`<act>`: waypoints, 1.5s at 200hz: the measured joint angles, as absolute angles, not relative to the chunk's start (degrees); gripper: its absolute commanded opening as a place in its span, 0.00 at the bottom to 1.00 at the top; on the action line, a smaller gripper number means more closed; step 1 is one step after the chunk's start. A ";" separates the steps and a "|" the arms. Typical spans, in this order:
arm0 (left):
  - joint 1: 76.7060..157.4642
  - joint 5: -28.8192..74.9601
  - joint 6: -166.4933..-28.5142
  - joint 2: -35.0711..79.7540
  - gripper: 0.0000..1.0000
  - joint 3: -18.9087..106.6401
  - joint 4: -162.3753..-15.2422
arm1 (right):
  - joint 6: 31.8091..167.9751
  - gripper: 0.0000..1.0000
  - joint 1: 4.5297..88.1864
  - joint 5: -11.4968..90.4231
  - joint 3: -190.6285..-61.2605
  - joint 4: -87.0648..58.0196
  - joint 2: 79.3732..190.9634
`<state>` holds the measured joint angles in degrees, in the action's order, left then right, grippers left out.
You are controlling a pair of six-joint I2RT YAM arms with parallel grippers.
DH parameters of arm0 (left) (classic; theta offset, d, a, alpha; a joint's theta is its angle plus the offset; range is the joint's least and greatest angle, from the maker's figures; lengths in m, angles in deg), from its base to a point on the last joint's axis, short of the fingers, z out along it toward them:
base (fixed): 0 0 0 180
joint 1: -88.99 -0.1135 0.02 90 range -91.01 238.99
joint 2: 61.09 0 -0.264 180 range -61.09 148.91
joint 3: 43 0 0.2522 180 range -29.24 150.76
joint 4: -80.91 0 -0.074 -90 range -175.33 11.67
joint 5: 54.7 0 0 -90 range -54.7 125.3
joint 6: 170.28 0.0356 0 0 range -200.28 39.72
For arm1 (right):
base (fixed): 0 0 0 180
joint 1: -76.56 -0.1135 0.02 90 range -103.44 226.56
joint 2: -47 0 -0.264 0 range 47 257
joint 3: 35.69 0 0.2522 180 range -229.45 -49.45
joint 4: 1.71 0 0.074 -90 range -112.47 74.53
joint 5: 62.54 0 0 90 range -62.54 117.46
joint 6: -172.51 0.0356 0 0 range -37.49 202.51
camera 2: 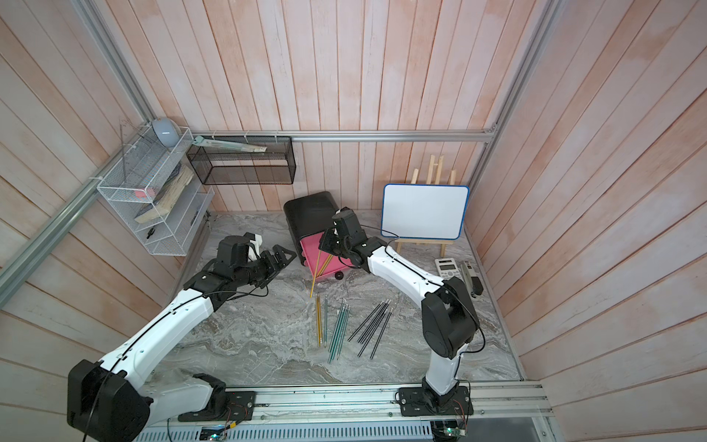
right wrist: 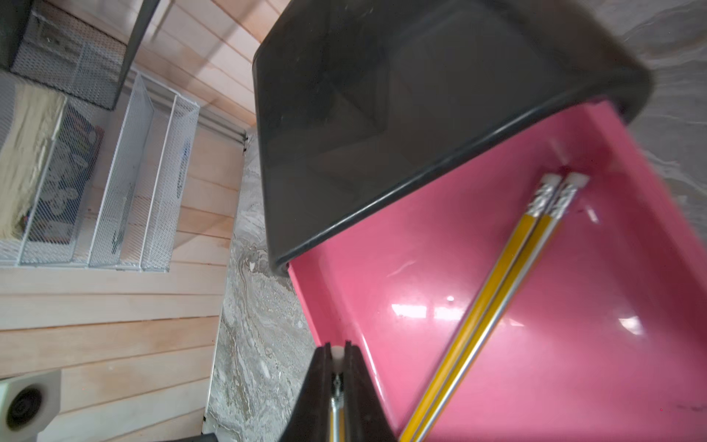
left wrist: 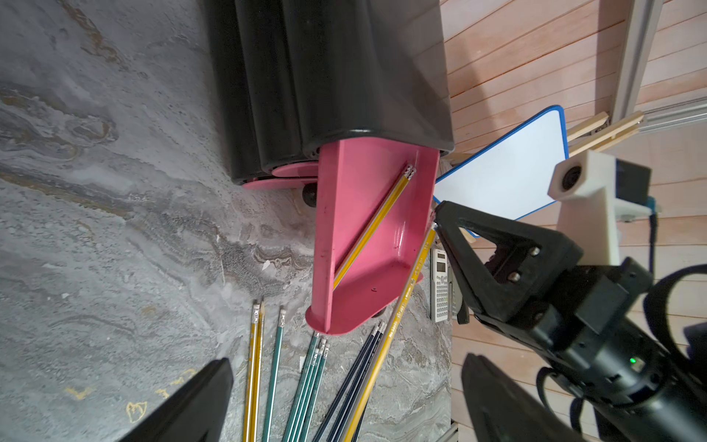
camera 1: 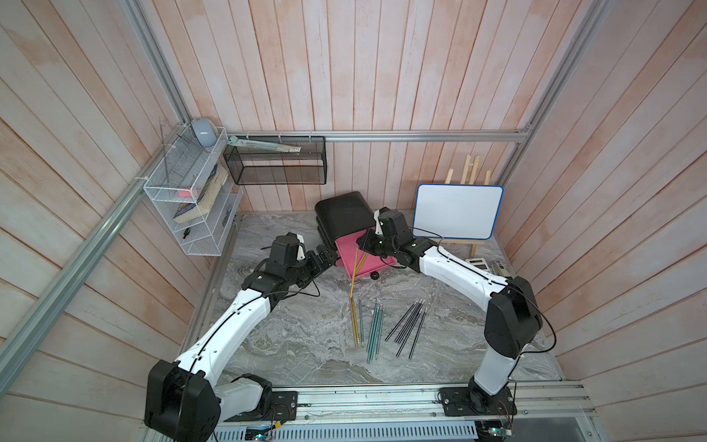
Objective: Please place the pencils in the drawer according to their color
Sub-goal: Place the pencil in the drawer.
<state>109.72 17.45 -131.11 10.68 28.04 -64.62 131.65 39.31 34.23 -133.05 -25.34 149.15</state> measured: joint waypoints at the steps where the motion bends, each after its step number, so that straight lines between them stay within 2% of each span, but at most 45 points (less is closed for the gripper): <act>1: 109.76 17.52 -131.11 10.85 1.00 28.19 -64.64 | 131.67 0.00 39.37 34.19 -132.98 -25.25 149.11; 70: 111.18 17.85 -130.96 13.98 0.99 30.99 -65.19 | 136.55 0.00 44.31 27.52 -128.76 -18.59 146.59; 147: 111.55 18.04 -130.92 14.13 0.99 30.99 -65.23 | 137.86 0.00 44.75 18.75 -128.76 -13.54 147.12; 258: 111.58 18.07 -130.92 14.15 0.99 30.97 -65.82 | 135.81 0.00 42.34 18.36 -128.76 -12.86 151.58; 284: 111.58 18.07 -130.92 14.13 0.99 30.97 -66.13 | 135.41 0.29 41.45 18.60 -128.76 -12.91 151.75; 300: 111.58 18.07 -130.92 14.13 0.99 30.97 -66.26 | 134.65 0.35 41.34 19.06 -128.76 -13.21 151.75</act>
